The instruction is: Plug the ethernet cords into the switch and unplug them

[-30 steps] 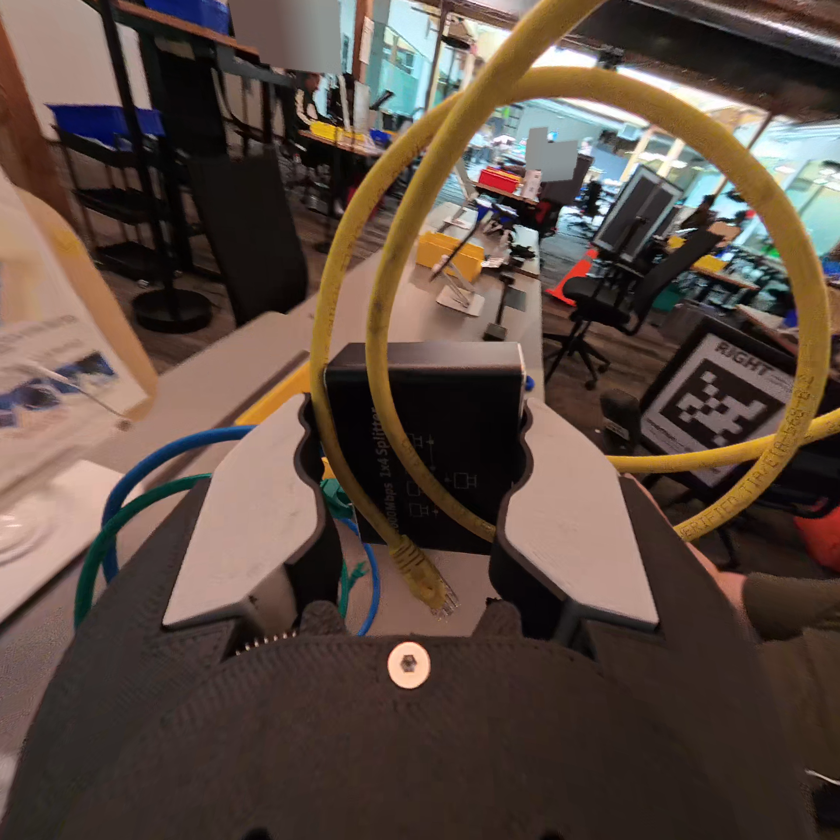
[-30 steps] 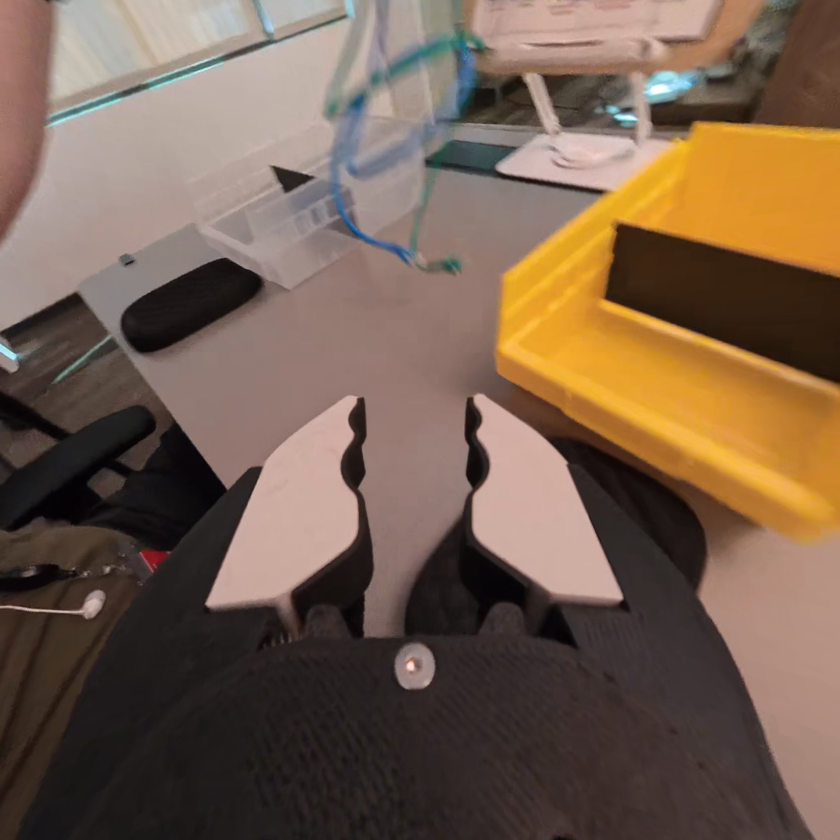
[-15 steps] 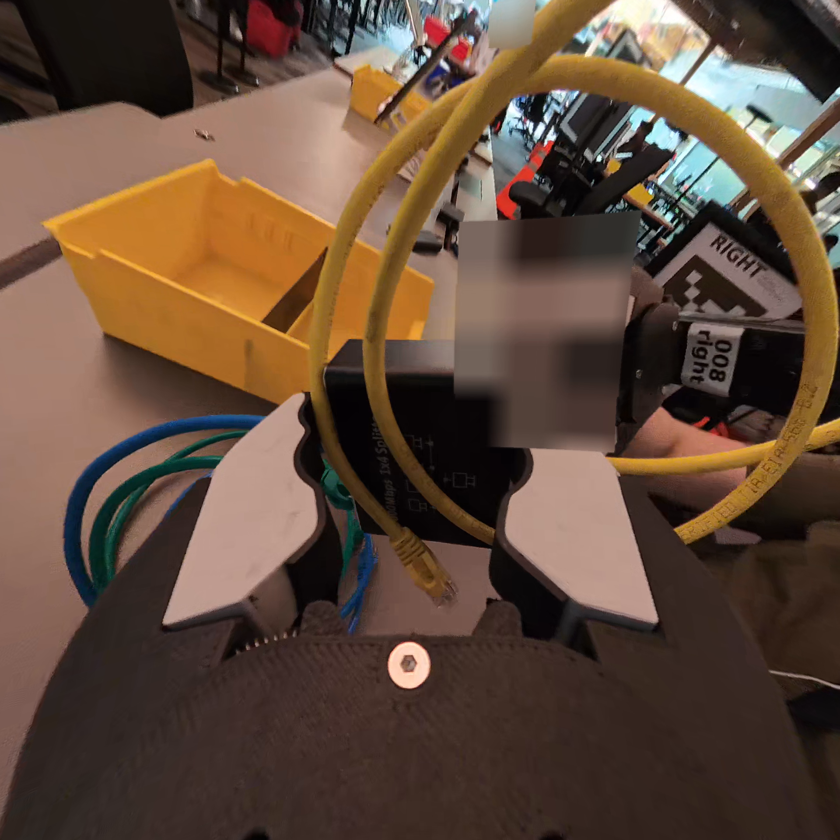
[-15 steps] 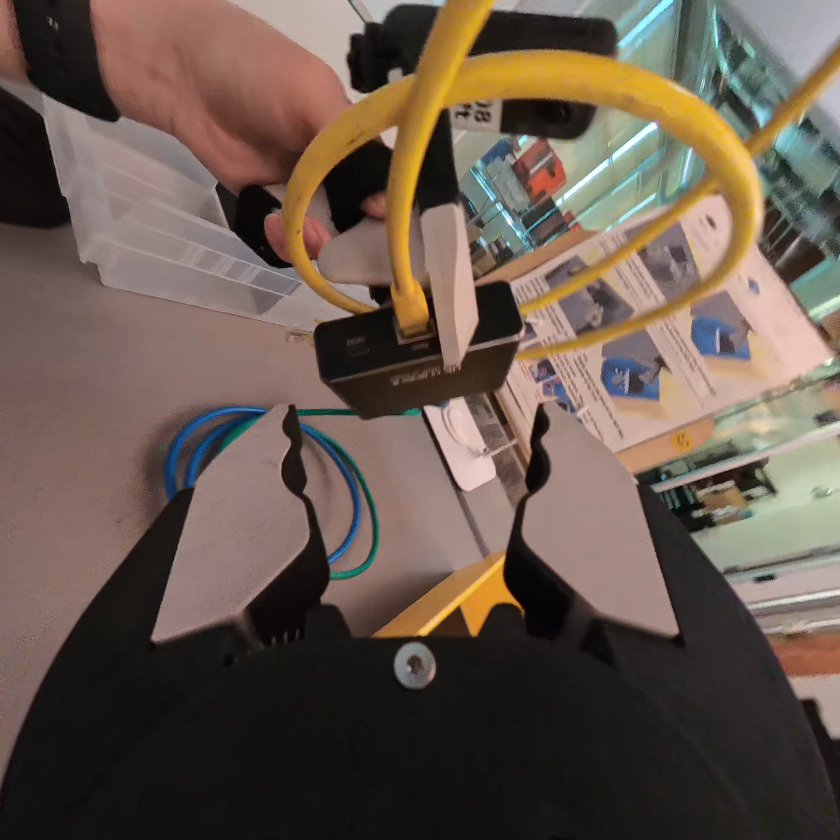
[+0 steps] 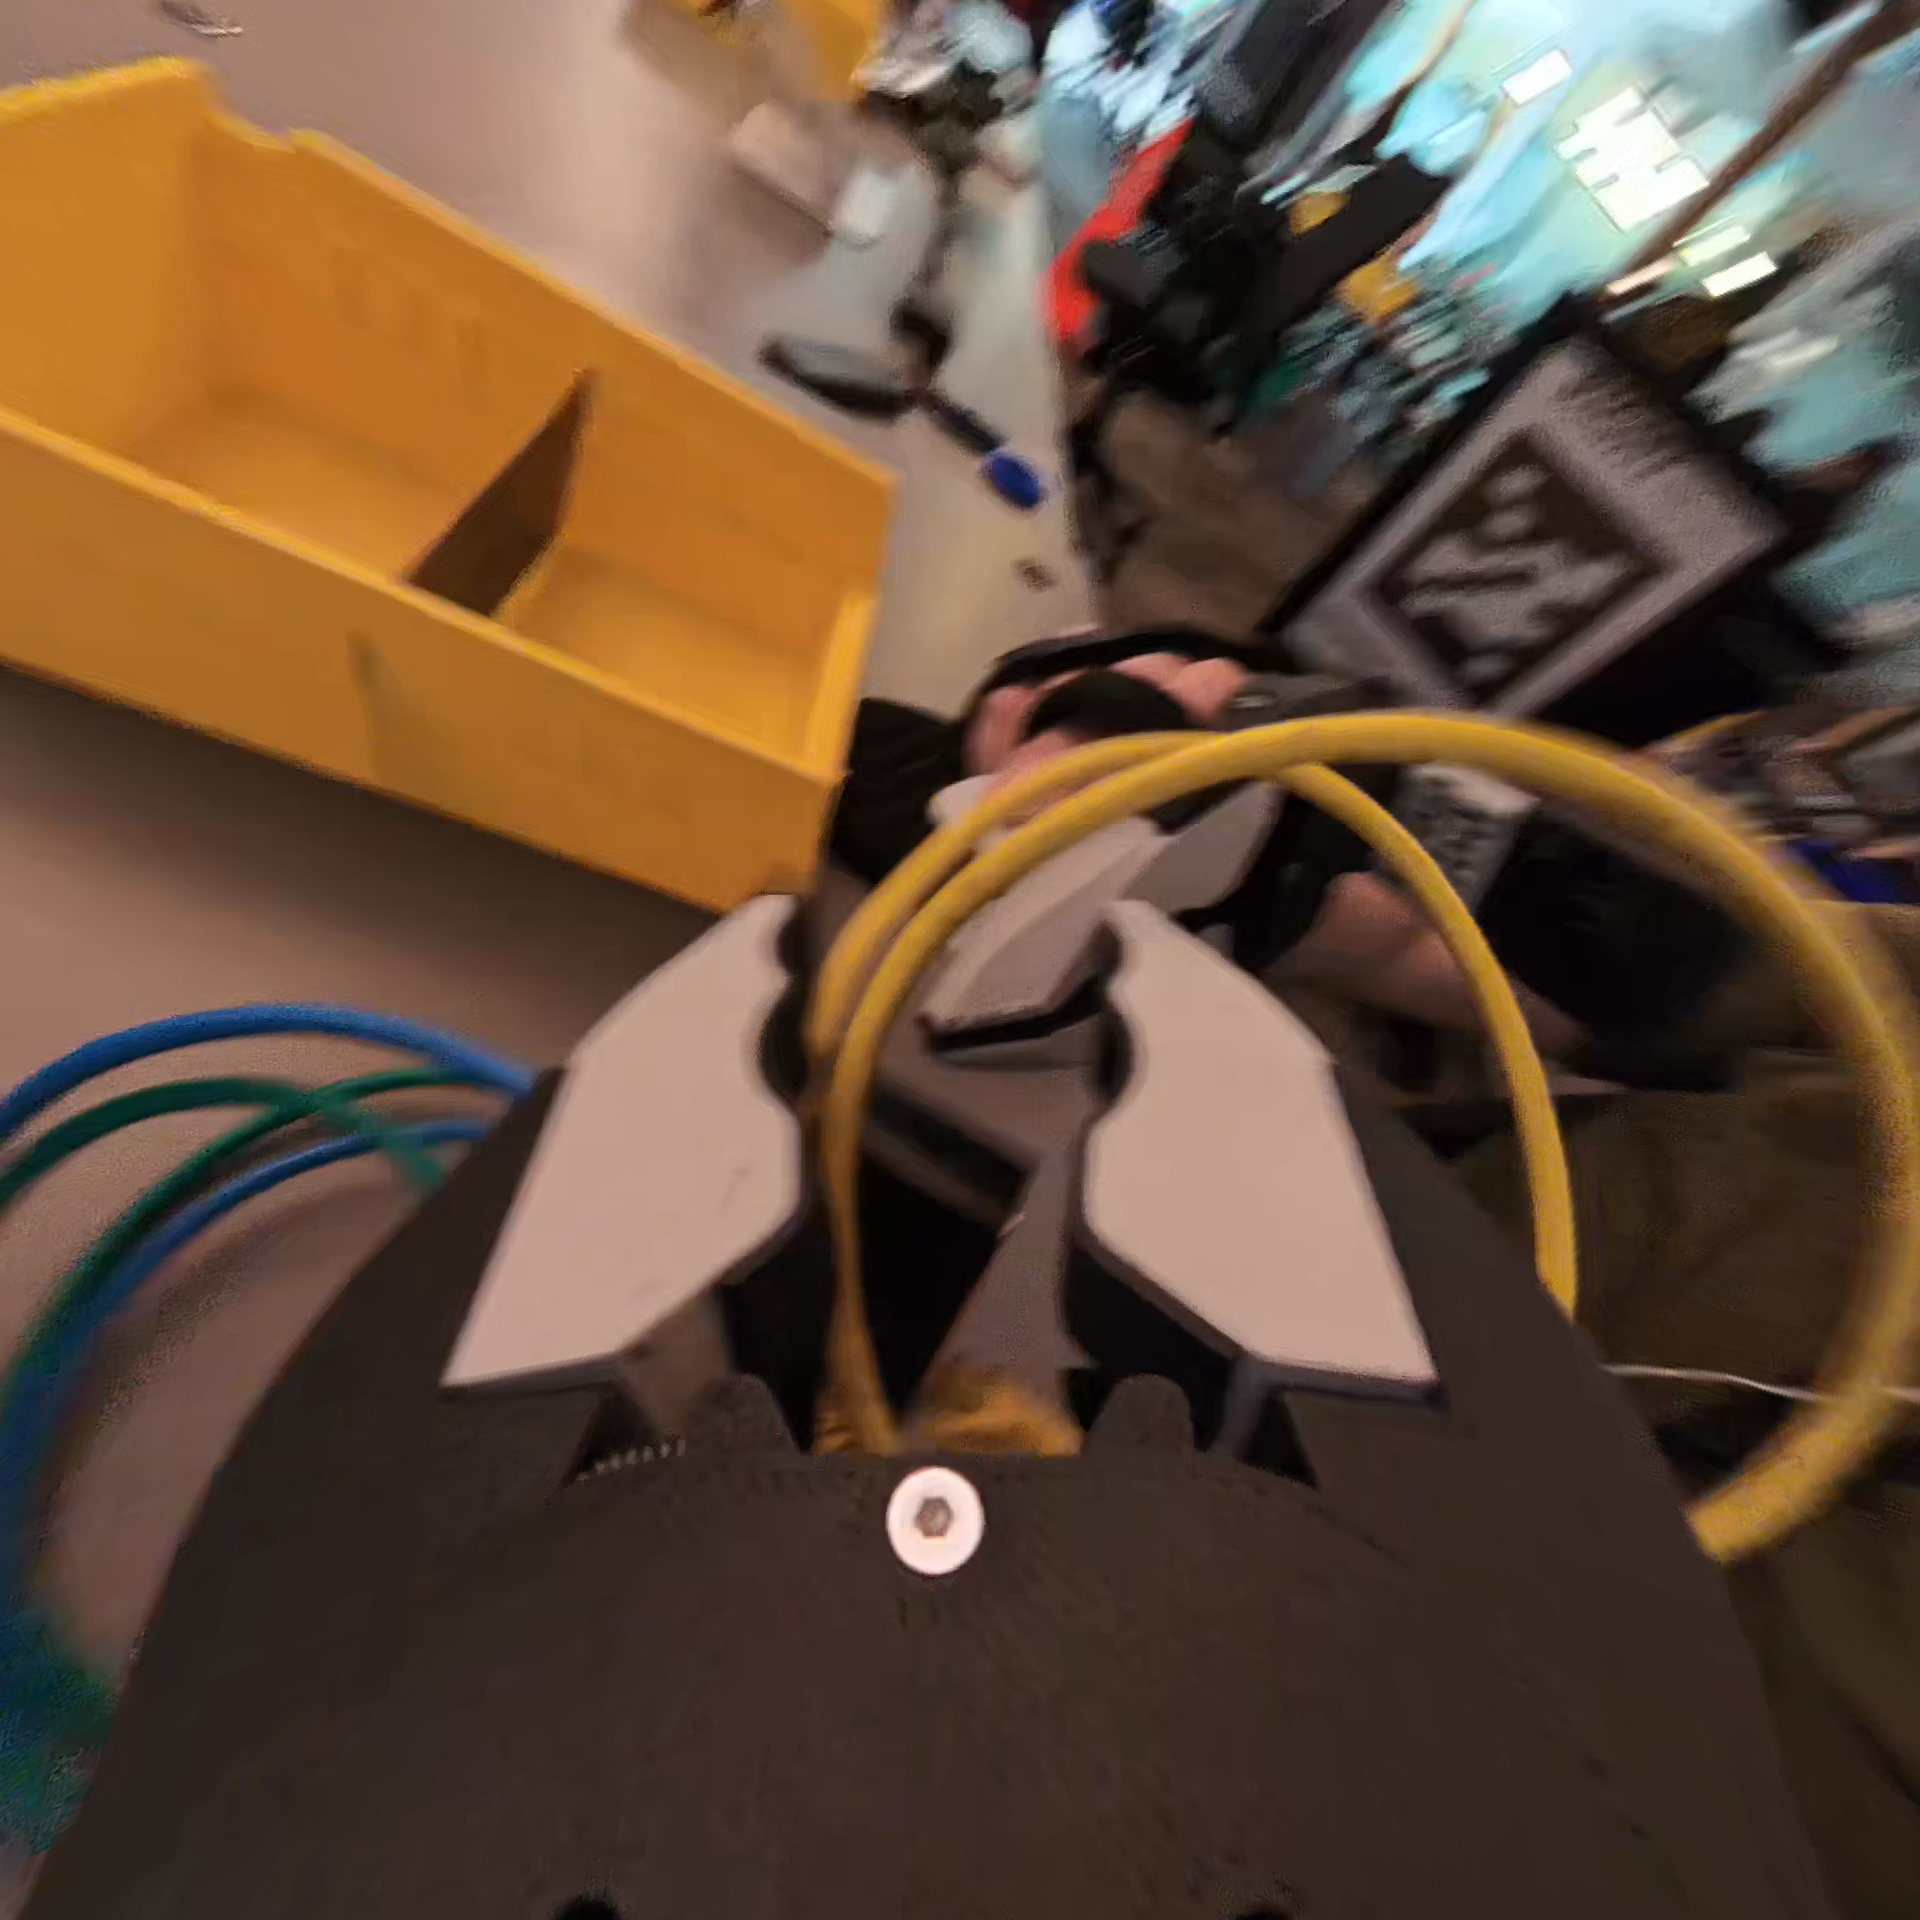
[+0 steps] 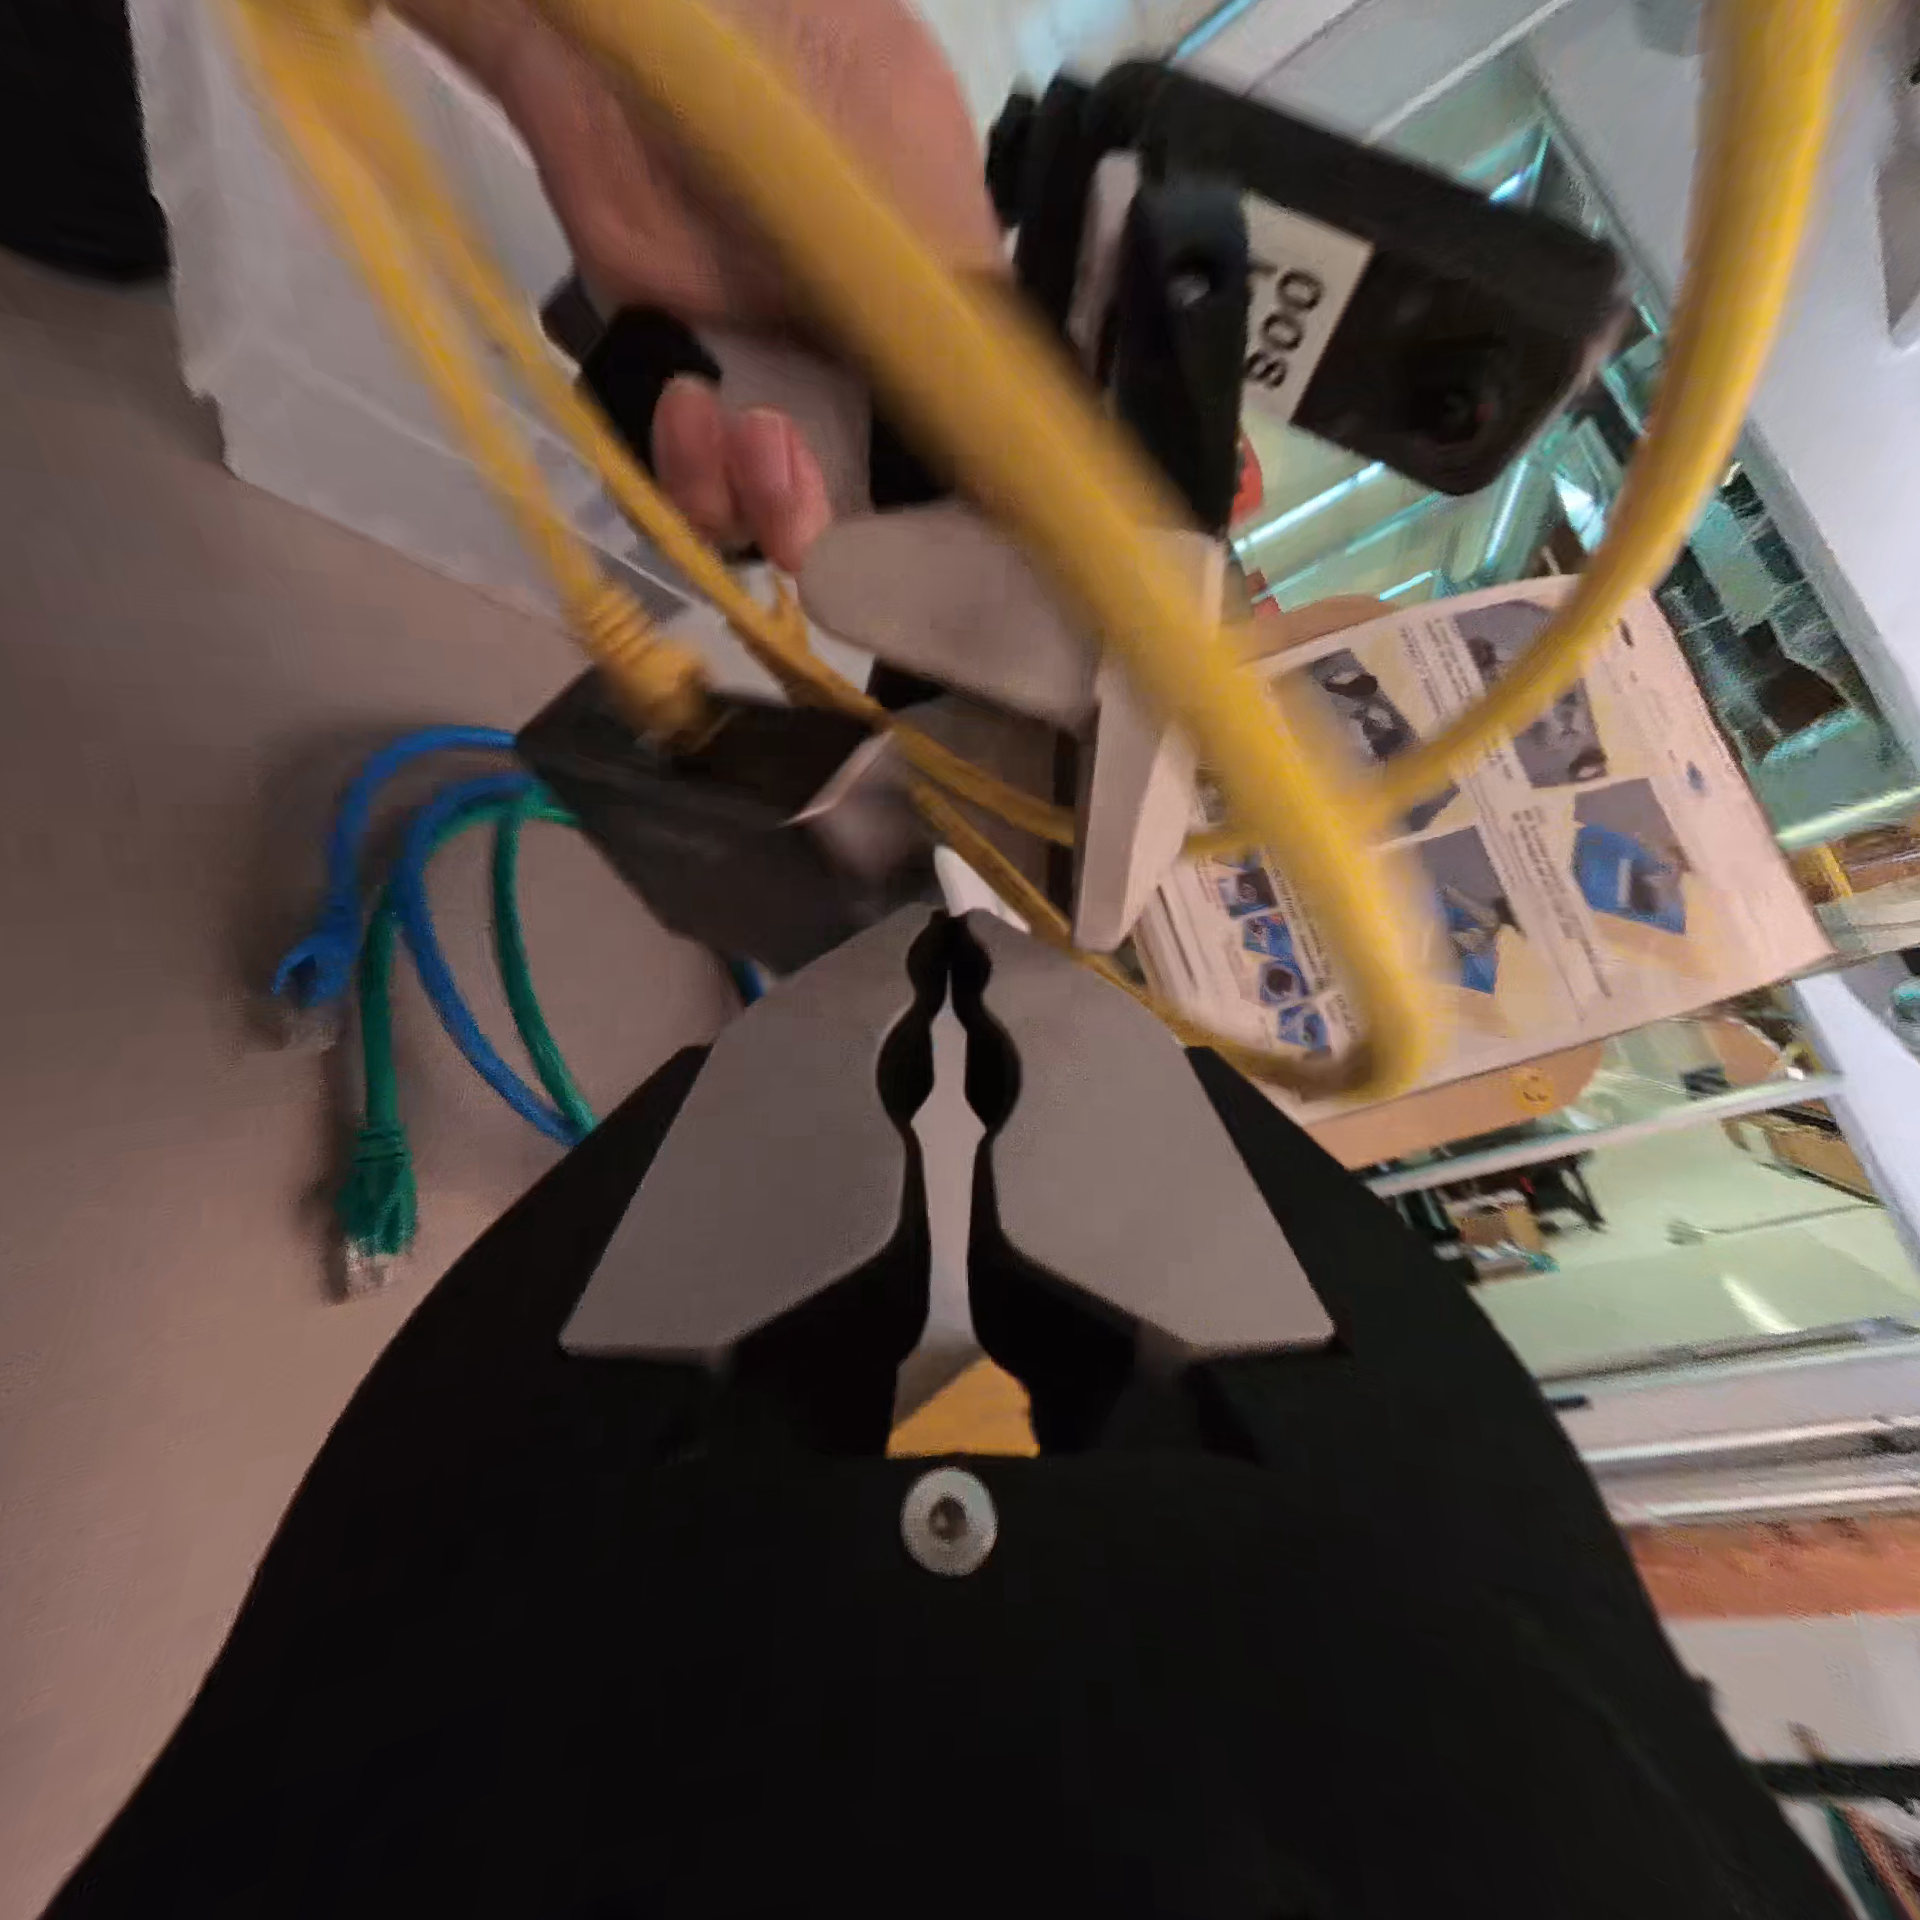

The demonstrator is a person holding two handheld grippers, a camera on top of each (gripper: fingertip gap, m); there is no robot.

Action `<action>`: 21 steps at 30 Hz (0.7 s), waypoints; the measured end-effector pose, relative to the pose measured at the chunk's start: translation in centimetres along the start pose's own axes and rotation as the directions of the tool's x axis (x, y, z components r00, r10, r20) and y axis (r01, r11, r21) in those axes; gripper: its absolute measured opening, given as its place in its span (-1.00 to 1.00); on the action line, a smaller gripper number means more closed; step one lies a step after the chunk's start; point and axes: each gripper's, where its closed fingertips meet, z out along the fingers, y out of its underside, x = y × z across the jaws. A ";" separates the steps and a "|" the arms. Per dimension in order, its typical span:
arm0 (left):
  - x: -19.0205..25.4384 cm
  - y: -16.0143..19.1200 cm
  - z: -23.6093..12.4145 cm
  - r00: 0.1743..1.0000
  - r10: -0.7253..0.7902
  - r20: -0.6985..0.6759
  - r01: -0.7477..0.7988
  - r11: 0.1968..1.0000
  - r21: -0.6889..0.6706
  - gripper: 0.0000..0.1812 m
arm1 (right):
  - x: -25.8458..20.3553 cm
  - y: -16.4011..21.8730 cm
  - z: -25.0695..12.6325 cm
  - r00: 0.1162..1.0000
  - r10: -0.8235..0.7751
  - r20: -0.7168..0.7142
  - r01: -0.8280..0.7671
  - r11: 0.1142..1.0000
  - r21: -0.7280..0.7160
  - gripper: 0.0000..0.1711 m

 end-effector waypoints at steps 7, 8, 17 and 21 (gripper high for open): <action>-1.4 2.7 1.1 0.999 0.002 0.033 -0.002 1.000 0.012 -0.88 | -5.0 1.9 0.5 0.988 0.030 0.154 -0.014 0.995 -0.099 -0.78; -1.4 2.8 0.9 0.999 0.003 0.037 -0.004 1.000 0.022 -0.88 | -5.7 2.2 0.3 0.983 0.030 0.184 -0.010 0.994 -0.111 -0.75; -1.8 4.2 -2.3 0.989 -0.047 0.138 0.050 0.999 -0.021 -0.46 | -6.0 8.5 -3.9 0.969 0.173 0.177 -0.088 0.908 -0.409 -0.57; -0.5 5.1 -3.9 0.990 -0.013 0.143 0.011 1.000 0.018 -0.52 | -4.7 9.8 -6.9 0.965 0.239 0.106 -0.162 0.866 -0.474 -0.51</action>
